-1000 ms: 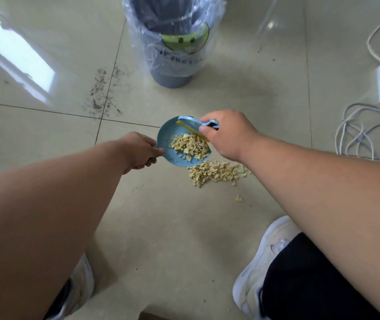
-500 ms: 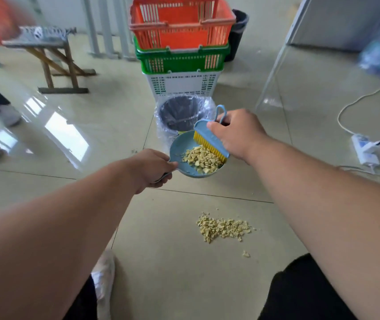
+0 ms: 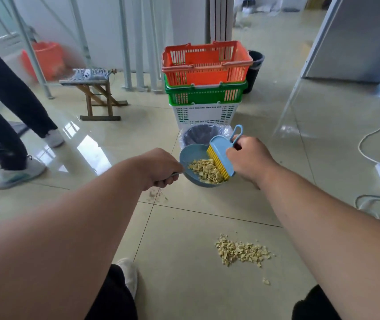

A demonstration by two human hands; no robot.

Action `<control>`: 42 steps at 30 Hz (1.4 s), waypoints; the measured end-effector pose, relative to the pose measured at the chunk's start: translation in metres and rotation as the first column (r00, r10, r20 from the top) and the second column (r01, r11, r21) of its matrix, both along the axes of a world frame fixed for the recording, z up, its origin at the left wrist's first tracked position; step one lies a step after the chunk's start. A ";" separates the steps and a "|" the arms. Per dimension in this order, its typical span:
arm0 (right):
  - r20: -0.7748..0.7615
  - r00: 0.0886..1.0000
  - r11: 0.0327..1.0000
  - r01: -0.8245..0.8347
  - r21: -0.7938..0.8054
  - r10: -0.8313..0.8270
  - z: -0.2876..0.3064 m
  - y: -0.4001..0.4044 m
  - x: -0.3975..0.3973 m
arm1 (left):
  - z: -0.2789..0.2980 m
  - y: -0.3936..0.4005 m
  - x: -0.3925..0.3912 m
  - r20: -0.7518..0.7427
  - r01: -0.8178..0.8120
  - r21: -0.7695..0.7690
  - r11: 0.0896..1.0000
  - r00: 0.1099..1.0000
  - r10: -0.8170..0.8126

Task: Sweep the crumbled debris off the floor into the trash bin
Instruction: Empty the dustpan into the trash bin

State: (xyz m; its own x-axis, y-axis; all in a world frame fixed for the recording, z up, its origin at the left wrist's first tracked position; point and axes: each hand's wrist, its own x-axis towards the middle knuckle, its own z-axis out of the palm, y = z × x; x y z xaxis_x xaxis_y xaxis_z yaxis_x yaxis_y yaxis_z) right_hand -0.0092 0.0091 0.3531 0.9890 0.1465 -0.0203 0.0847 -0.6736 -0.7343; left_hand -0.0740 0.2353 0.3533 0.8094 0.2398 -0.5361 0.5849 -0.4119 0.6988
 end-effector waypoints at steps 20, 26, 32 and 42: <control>-0.088 0.989 0.992 0.121 0.027 -0.118 -0.097 0.037 0.162 | -0.080 0.061 0.187 -0.039 0.016 0.062 0.998 0.999 -0.013; -0.033 0.999 0.993 0.006 -0.120 -0.010 -0.122 0.057 0.200 | -0.104 0.066 0.250 -0.024 0.082 0.226 0.971 0.997 -0.079; 0.054 0.998 0.976 0.024 -0.218 -0.013 -0.152 0.058 0.229 | -0.113 0.068 0.288 0.112 0.226 0.705 0.672 0.901 -0.420; 0.099 0.995 0.974 0.052 -0.219 -0.031 -0.176 0.046 0.236 | -0.137 0.077 0.297 0.093 0.192 0.921 0.338 0.736 -0.671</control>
